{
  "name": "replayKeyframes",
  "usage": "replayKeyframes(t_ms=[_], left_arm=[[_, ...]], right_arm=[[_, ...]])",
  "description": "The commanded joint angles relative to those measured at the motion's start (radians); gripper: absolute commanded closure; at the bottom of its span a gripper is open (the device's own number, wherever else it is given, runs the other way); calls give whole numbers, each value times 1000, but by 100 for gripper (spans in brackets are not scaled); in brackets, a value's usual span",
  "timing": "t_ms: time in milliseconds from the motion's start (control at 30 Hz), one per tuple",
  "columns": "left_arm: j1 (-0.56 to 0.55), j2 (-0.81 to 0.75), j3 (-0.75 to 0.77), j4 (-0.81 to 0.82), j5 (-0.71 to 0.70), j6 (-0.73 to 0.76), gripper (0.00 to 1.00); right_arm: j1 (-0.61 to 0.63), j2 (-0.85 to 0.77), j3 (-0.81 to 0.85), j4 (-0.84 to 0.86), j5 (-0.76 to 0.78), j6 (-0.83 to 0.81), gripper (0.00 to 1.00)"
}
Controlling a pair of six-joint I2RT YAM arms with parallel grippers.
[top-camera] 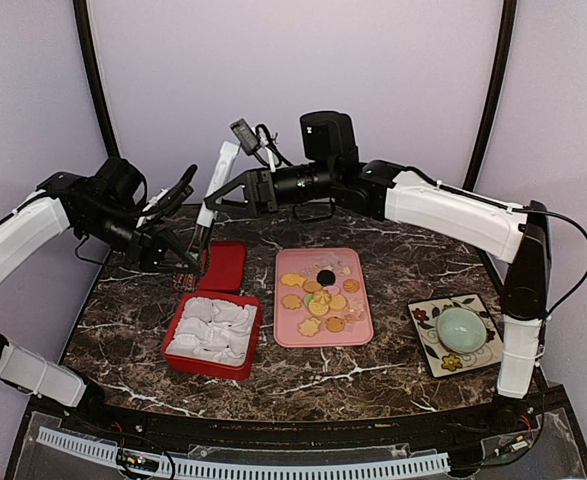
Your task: Pack the cookies
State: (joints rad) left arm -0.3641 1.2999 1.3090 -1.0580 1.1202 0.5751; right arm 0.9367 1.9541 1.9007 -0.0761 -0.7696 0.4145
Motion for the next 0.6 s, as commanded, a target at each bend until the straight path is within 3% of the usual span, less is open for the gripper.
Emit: replayKeyframes(t_ms=[0, 400, 567], left_arm=[[0, 7, 40, -70, 14, 90, 100], [-1, 4, 48, -126, -4, 156, 100], [-1, -2, 48, -110, -18, 151, 100]], right_arm=[[4, 26, 65, -38, -47, -34, 36], [15, 83, 133, -66, -75, -22, 40], [16, 71, 96, -47, -69, -12, 51]])
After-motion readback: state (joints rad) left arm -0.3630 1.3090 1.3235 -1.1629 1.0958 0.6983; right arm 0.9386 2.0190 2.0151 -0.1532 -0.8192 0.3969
